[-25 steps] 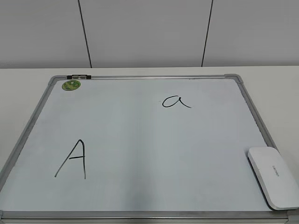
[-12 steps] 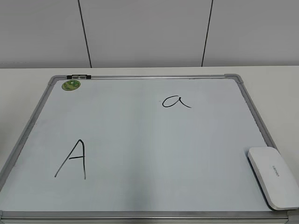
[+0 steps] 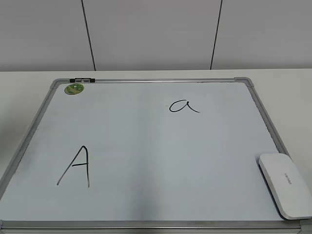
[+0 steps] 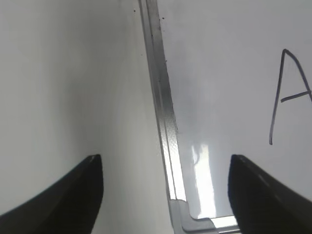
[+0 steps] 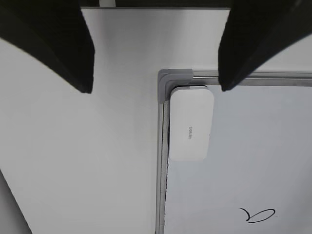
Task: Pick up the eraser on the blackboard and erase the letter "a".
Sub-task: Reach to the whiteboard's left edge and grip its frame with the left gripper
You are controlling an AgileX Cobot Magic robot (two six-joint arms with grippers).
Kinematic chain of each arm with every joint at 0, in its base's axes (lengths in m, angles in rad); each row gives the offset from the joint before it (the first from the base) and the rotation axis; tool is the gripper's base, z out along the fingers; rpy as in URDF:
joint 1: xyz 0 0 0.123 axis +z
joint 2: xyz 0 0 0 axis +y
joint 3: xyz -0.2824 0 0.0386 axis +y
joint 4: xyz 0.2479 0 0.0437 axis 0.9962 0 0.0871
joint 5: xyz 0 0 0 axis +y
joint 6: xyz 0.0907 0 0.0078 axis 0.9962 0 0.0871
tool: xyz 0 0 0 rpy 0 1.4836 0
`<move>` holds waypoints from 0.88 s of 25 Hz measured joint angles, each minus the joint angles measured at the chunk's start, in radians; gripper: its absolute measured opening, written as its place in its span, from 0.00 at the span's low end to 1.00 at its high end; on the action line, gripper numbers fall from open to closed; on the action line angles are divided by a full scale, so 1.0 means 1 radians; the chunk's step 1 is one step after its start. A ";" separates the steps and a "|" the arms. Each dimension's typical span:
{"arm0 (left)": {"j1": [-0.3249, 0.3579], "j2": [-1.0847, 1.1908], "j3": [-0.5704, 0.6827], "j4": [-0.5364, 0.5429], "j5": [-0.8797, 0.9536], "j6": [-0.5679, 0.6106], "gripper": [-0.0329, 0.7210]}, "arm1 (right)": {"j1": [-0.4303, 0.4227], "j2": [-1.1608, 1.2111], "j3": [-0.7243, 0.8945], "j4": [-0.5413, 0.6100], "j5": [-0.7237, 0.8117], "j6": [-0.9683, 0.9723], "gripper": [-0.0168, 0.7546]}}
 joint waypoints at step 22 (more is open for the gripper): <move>0.115 0.488 -0.328 -0.193 0.049 0.223 0.81 | 0.000 0.000 0.000 0.000 0.000 0.000 0.78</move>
